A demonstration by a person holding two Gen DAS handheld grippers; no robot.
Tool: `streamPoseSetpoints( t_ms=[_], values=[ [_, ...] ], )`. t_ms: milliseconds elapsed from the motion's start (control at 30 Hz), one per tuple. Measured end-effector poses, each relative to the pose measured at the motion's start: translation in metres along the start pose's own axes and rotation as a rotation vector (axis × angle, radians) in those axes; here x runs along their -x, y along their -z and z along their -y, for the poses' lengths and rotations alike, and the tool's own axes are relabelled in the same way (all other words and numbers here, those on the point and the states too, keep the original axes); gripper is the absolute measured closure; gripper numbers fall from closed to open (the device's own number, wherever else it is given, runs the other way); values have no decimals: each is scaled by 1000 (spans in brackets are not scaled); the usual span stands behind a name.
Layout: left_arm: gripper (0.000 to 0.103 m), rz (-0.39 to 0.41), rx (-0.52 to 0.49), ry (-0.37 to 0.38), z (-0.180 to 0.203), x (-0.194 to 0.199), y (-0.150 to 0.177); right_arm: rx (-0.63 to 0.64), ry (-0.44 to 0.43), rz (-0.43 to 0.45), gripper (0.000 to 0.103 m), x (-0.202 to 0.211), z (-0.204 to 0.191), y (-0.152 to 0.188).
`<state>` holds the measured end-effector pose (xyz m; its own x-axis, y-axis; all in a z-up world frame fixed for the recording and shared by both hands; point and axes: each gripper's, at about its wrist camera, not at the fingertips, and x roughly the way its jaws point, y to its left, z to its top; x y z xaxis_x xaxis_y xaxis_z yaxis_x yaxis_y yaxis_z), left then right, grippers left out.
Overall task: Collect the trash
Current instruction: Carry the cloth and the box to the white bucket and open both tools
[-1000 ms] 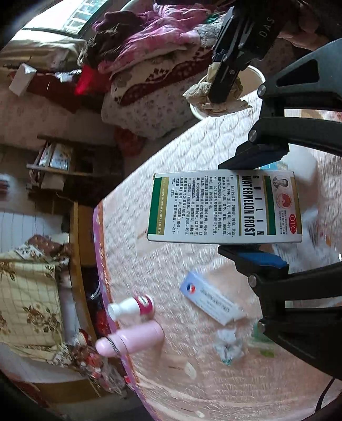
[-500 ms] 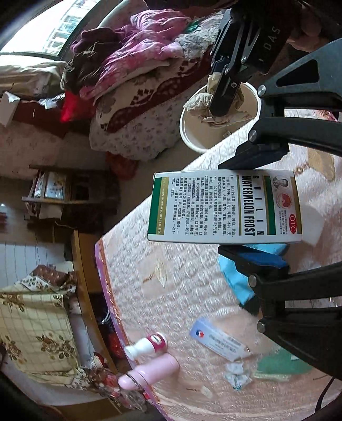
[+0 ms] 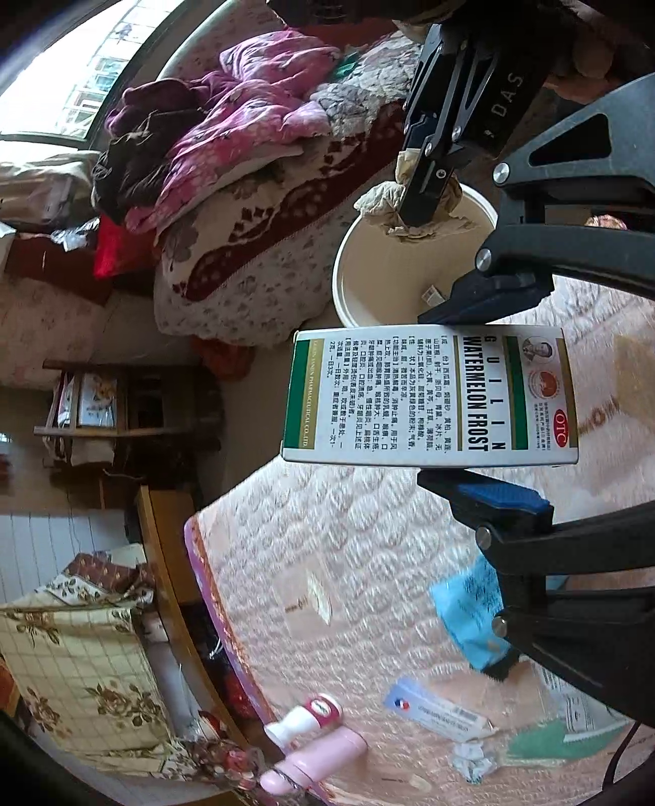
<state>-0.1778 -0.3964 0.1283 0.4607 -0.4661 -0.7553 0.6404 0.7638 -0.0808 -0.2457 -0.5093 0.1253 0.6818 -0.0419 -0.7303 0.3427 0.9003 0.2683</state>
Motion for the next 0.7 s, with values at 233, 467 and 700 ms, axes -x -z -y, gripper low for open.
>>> streamPoseSetpoints(
  t_ms=[233, 467, 700],
  values=[
    [47, -14, -27, 19, 28, -16, -4, -55, 41, -2, 70, 1, 37, 3],
    [47, -38, -53, 39, 52, -37, -6, -99, 75, -22, 70, -5, 65, 6],
    [47, -68, -57, 51, 64, -59, -7, -138, 102, -39, 70, -14, 89, 8]
  ],
)
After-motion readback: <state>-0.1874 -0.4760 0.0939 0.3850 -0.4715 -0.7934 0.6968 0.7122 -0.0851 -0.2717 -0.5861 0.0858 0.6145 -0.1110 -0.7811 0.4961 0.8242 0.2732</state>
